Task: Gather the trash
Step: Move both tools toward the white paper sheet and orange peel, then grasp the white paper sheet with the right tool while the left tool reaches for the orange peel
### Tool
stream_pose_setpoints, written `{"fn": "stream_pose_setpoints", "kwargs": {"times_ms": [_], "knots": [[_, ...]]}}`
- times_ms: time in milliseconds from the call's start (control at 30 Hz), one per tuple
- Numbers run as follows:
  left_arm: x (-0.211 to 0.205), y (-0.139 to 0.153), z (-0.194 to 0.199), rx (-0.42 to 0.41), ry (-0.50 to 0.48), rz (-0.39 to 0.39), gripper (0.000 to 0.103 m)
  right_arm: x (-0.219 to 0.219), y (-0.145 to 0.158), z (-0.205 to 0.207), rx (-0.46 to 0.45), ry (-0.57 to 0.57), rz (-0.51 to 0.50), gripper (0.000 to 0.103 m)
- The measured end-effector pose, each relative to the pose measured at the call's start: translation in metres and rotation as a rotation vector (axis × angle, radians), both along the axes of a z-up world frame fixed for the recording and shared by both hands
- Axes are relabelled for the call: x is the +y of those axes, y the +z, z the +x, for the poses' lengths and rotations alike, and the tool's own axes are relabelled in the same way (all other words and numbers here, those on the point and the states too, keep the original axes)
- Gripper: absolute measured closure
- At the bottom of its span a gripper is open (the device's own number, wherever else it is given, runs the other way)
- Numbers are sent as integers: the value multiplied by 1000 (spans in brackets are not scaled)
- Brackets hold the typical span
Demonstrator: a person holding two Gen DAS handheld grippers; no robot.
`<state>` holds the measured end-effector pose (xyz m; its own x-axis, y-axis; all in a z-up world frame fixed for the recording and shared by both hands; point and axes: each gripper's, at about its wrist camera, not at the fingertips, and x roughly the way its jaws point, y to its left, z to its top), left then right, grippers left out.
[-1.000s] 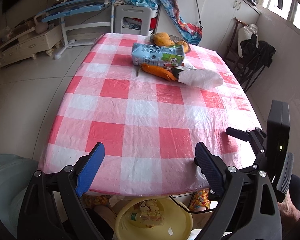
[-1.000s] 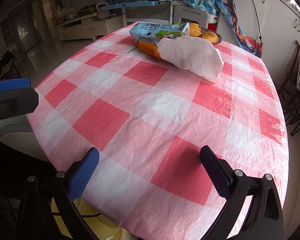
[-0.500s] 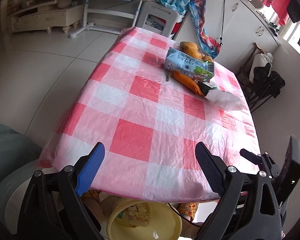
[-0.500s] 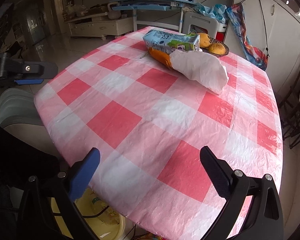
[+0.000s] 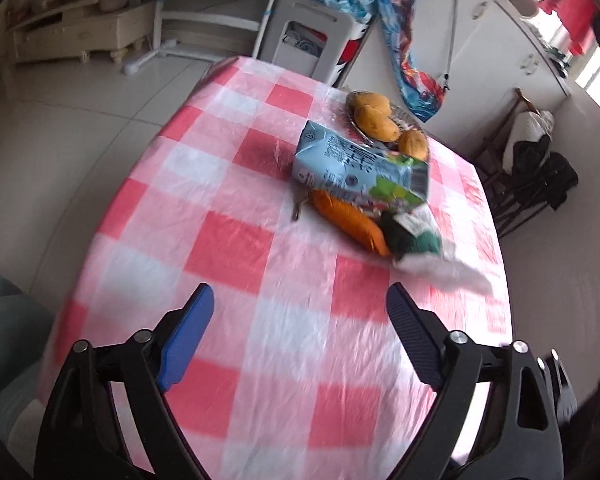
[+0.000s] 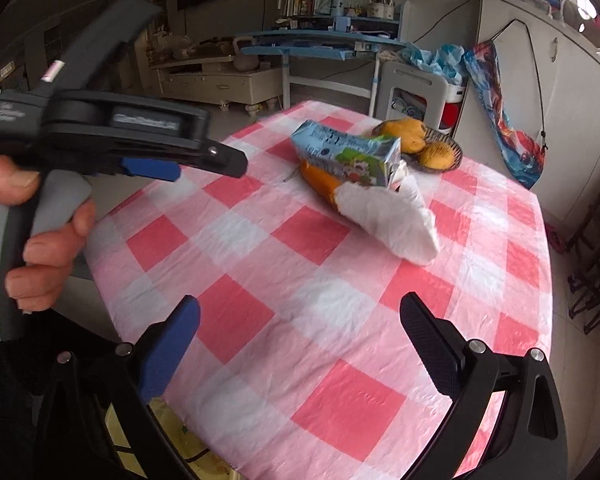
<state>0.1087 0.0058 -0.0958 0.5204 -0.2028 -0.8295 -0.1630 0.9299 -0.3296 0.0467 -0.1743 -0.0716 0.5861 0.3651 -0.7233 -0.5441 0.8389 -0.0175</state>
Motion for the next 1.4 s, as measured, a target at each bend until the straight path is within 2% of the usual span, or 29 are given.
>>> {"fn": "stream_pose_setpoints", "kwargs": {"times_ms": [100,300,400,433,467,500,533,567,600,633,667,767,867,1000,1067,1100,1133,1167,1200,1267,1333,1400], "knots": [[-13,-15,31,39,8,-3,25,-7,2,12,-28,-16,-19,8],[-44,-34,74,80,-25,119,31,-8,-5,49,-46,-3,-48,8],[-46,-39,81,77,-36,116,49,-9,-14,71,-26,-13,-39,8],[-45,-38,81,67,-44,117,60,-11,-16,78,-16,-14,-25,8],[-45,-38,81,61,-57,120,76,-11,-18,85,-6,-13,-9,8],[-45,-38,82,59,-73,115,79,-11,-18,88,-1,-8,1,11],[-43,-37,81,57,-80,112,85,-10,-20,92,8,0,6,15],[-42,-37,80,56,-88,105,88,-8,-21,95,24,5,4,30],[-40,-37,79,56,-94,96,93,-7,-26,99,55,6,0,50],[-37,-36,77,58,-101,84,98,-7,-30,102,88,2,3,62],[-34,-36,74,59,-109,77,102,-8,-33,103,117,2,12,79],[-23,-34,60,56,-109,72,102,-8,-33,91,139,29,27,94],[-2,-30,39,62,-104,20,102,-10,-25,70,149,53,74,96],[14,-23,20,52,-116,-5,102,-10,-10,44,106,80,80,96],[17,-24,19,61,-106,-41,102,-11,-8,45,121,77,106,96],[16,-25,21,63,-98,-62,102,-12,-10,47,140,75,124,91],[13,-25,23,61,-92,-68,101,-12,-11,48,141,63,127,83],[8,-24,26,53,-94,-66,101,-12,-12,48,135,51,124,45],[-1,-25,32,47,-105,-57,99,-11,-13,48,113,36,110,18],[-15,-28,44,42,-119,-24,92,-10,-16,51,89,25,69,17],[-24,-32,57,35,-107,18,83,-12,-23,60,103,1,57,17],[-26,-38,69,39,-93,11,81,-15,-30,72,134,-18,71,17]]}}
